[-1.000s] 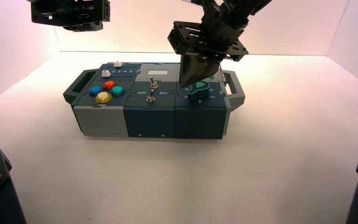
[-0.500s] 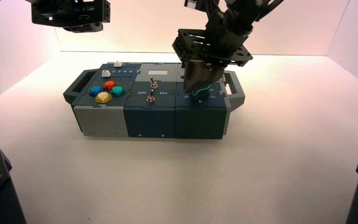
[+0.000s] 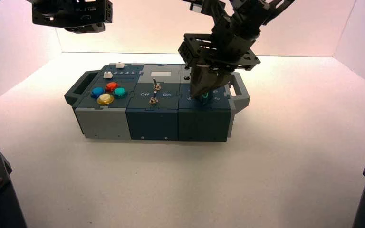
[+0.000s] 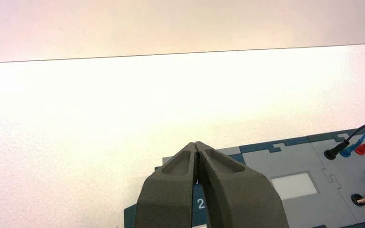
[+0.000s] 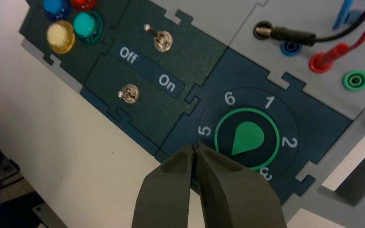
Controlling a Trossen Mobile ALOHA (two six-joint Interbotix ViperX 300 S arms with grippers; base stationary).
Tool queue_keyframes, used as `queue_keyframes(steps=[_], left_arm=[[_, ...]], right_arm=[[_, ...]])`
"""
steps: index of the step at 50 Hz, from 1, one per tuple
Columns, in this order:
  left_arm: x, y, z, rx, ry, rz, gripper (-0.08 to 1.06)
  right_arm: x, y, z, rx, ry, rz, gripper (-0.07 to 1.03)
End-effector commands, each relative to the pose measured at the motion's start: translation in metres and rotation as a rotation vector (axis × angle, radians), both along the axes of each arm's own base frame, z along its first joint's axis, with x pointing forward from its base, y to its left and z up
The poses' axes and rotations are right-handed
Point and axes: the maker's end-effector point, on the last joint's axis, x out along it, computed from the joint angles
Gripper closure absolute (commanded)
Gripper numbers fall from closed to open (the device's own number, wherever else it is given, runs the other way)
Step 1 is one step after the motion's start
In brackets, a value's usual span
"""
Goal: Turn the knob to position 4.
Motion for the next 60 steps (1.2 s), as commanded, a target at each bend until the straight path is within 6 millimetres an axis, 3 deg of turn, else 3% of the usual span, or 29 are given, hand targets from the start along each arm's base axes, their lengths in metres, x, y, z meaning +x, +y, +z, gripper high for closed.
queue_keyframes(steps=[1, 17, 28, 36, 49, 60], left_arm=[[0.008, -0.003, 0.012, -0.01, -0.035, -0.002, 1.01], [0.008, -0.003, 0.012, -0.01, -0.035, -0.002, 1.01], [0.008, -0.003, 0.013, -0.011, -0.038, -0.002, 1.01], [0.008, -0.003, 0.013, -0.011, -0.038, -0.002, 1.01], [0.008, -0.003, 0.012, -0.011, -0.037, -0.002, 1.01], [0.008, -0.003, 0.013, -0.011, -0.04, -0.002, 1.01]], right_arm=[[0.004, 0.003, 0.009, 0.019, -0.024, 0.001, 0.99], [0.005, 0.008, 0.013, 0.029, -0.028, 0.008, 0.99], [0.007, 0.032, 0.031, 0.066, -0.046, 0.062, 0.99], [0.011, 0.037, 0.042, 0.083, -0.069, 0.069, 0.99], [0.022, 0.024, 0.065, 0.113, -0.13, 0.042, 0.99], [0.044, -0.015, 0.085, 0.122, -0.195, -0.057, 0.99]])
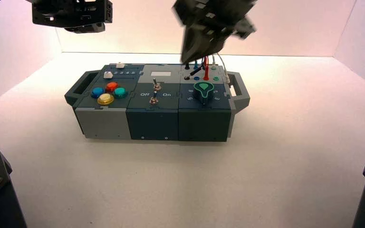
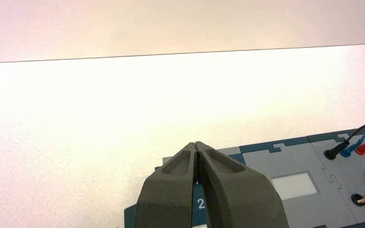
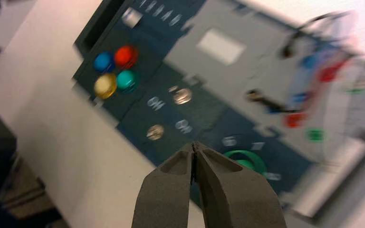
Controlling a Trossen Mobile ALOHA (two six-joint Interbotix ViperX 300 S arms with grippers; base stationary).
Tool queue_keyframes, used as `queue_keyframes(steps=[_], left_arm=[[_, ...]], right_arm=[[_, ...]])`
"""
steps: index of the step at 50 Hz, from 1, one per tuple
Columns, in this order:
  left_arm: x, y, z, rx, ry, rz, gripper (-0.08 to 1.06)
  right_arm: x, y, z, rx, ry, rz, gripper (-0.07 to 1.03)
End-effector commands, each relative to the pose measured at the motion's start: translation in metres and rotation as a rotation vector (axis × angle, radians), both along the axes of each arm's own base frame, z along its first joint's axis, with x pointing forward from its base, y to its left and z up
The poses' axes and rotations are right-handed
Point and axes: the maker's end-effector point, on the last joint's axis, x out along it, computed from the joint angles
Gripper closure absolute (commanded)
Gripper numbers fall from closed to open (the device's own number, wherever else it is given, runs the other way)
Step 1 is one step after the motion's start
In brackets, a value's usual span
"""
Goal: Turn the knob to position 4.
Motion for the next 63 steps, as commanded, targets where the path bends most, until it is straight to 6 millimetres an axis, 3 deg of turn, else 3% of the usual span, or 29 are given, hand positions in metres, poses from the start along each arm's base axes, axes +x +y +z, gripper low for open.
queue_keyframes(steps=[1, 22, 29, 39, 63], left_arm=[[0.008, -0.003, 0.012, -0.011, -0.037, -0.002, 1.01], [0.007, -0.003, 0.014, -0.012, -0.041, -0.002, 1.01], [0.007, -0.003, 0.014, -0.012, -0.041, -0.002, 1.01], [0.008, -0.003, 0.013, -0.011, -0.038, -0.002, 1.01], [0.009, -0.003, 0.013, -0.013, -0.039, -0.001, 1.01]], right_arm=[[0.015, -0.018, 0.023, 0.031, -0.065, -0.055, 0.99], [0.05, -0.112, 0.046, 0.012, -0.255, -0.309, 0.99], [0.057, -0.139, 0.041, -0.007, -0.318, -0.397, 0.99], [0.06, -0.161, 0.018, -0.046, -0.36, -0.481, 0.99], [0.061, -0.165, 0.012, -0.055, -0.366, -0.497, 0.99]])
